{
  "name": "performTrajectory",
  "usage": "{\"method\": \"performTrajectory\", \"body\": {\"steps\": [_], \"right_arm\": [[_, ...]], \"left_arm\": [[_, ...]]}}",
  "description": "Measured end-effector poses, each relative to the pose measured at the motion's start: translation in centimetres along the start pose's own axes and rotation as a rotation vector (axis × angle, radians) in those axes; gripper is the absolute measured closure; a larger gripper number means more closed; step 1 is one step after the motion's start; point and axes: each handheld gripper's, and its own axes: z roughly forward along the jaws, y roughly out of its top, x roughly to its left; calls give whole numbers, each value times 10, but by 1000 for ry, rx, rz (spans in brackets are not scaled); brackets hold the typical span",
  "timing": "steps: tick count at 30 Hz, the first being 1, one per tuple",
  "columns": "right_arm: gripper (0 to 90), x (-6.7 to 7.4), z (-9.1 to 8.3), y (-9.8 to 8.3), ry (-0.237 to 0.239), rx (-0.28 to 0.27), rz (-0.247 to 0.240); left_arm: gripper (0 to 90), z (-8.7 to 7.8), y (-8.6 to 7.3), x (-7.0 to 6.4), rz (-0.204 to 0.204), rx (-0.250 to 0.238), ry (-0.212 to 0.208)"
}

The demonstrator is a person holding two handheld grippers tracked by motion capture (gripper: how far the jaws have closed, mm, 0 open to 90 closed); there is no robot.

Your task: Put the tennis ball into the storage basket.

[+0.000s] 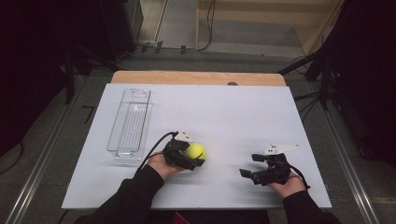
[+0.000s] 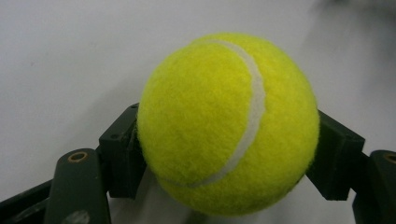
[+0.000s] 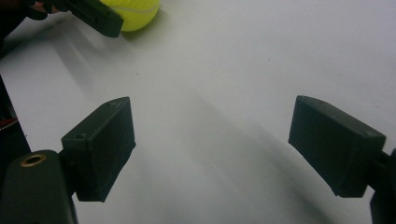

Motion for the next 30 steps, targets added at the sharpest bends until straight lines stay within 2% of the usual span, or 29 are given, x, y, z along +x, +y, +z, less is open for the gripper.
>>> {"method": "performTrajectory", "body": {"steps": [7, 11, 21, 30], "right_arm": [[126, 0, 0, 0, 1, -1, -1], [125, 0, 0, 0, 1, 0, 1], [126, 0, 0, 0, 1, -3, -4], [126, 1, 0, 0, 3, -4, -3]], "left_arm": [[270, -4, 4, -2, 9, -8, -1], [270, -8, 7, -3, 20, 4, 8], [270, -15, 13, -6, 14, -6, -5], [270, -24, 21, -7, 30, -1, -7]]}}
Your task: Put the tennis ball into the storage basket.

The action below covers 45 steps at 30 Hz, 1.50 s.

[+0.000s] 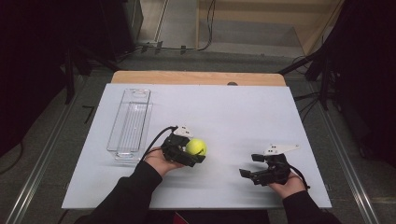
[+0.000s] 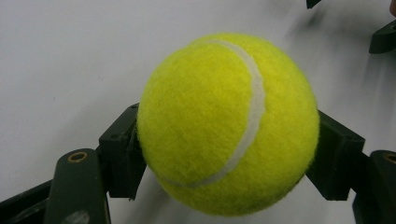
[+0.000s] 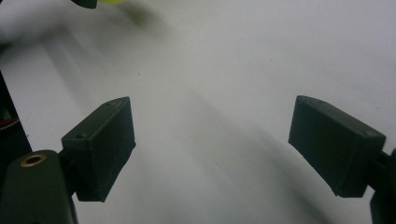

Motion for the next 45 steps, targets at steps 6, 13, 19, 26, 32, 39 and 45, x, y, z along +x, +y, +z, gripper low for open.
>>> {"method": "performTrajectory", "body": {"steps": [6, 13, 19, 26, 32, 39, 45], "right_arm": [[126, 0, 0, 0, 0, 0, -1], [126, 0, 0, 0, -1, 1, 1], [126, 0, 0, 0, 1, 0, 0], [126, 0, 0, 0, -2, 0, -2], [126, 0, 0, 0, -1, 1, 0], [126, 0, 0, 0, -1, 0, 1], [126, 0, -1, 0, -1, 1, 2]], "left_arm": [[270, -3, 4, -3, -4, 2, -1], [270, -10, 10, -4, 2, -5, -5], [270, -16, 16, -5, 2, -6, -11], [269, -24, 24, -8, 12, -15, -24], [270, -31, 29, -8, 5, -15, -17], [270, -34, 29, -4, -18, -24, -11], [270, -38, 28, 2, -35, -26, 2]]}}
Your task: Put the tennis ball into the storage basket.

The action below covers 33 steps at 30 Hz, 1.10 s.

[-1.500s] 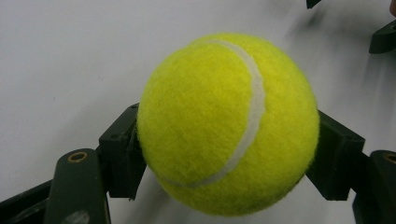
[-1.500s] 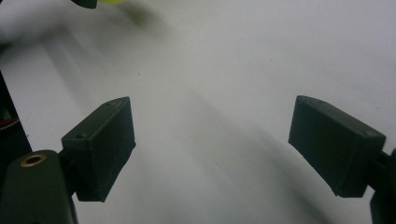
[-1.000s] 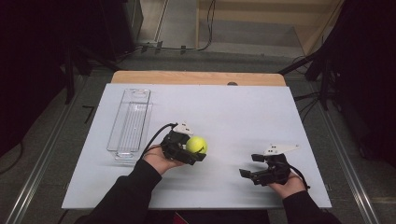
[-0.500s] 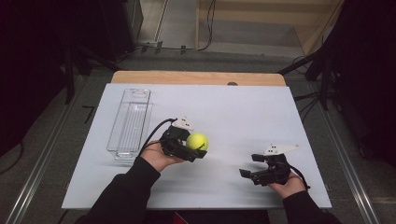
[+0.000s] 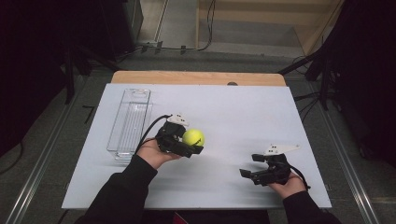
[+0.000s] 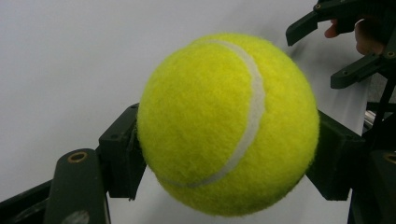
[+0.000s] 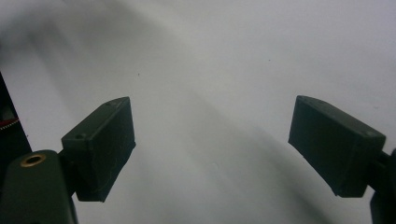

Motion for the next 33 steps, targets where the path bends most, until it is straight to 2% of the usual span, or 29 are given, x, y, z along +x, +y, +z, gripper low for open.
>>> {"method": "performTrajectory", "body": {"steps": [21, 33], "right_arm": [[126, 0, 0, 0, 0, -2, 1], [126, 0, -1, 0, -4, -7, -2]], "left_arm": [[269, -11, -2, 13, -34, -4, 38], [269, -19, -4, 25, -63, -12, 61]]}}
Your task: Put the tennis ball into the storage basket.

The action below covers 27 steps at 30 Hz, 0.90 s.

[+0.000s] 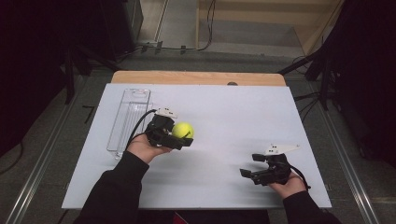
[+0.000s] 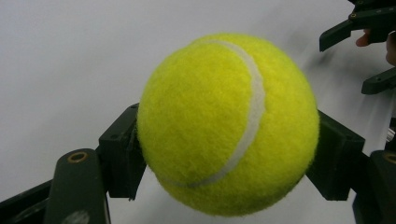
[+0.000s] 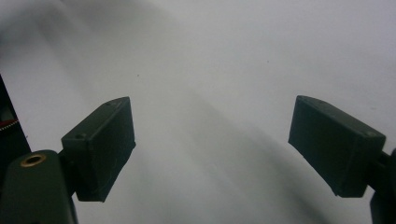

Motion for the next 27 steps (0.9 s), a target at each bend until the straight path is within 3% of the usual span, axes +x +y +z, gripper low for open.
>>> {"method": "performTrajectory", "body": {"steps": [27], "right_arm": [[126, 0, 0, 0, 1, 0, 1]], "left_arm": [[269, -15, -5, 25, -67, -17, 62]]}}
